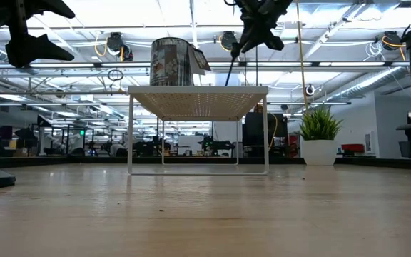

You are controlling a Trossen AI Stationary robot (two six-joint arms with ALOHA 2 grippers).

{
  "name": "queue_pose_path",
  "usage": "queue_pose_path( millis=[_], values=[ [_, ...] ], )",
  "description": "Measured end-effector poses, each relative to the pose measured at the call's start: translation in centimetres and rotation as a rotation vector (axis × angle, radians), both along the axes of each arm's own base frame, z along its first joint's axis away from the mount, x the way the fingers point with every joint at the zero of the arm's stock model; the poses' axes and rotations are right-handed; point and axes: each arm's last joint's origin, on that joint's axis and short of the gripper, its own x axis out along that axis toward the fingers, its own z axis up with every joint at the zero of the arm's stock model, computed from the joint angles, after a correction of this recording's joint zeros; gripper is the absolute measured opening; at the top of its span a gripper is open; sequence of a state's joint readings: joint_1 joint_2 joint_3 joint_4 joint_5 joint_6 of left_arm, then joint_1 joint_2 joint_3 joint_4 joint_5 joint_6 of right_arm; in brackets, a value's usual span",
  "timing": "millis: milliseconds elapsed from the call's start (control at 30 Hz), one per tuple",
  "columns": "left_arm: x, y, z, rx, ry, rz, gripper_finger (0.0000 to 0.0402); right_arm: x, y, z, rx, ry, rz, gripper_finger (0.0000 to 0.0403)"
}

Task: Pick & Place candle stick holders
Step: Put the top black candle holder on the shelf, then put the left black candle holder on the shelf aligned with the other black candle holder

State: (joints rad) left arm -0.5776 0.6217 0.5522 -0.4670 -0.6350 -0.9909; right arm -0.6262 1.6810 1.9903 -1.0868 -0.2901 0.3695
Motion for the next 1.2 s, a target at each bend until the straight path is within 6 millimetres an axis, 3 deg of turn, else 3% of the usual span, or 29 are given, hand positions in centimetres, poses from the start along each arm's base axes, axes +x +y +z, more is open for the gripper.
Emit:
queue_pose_path(
  millis=[733, 1000, 1200],
  values=[
    [0.0, 0.0, 0.0, 0.0, 0.0, 0.0, 0.0351, 0.6, -0.1, 1.3, -0.022, -0.16, 0.043, 0.0074],
    [0.0, 0.0, 0.0, -0.006, 0.0, 0.001, 0.0351, -2.0, 3.1, 2.8, 0.057, -0.138, 0.167, 0.0053],
    [0.0, 0.0, 0.0, -0.01, -0.001, 0.002, 0.0351, -4.9, 6.7, 3.9, -0.04, 0.001, 0.241, 0.0034]
  ],
)
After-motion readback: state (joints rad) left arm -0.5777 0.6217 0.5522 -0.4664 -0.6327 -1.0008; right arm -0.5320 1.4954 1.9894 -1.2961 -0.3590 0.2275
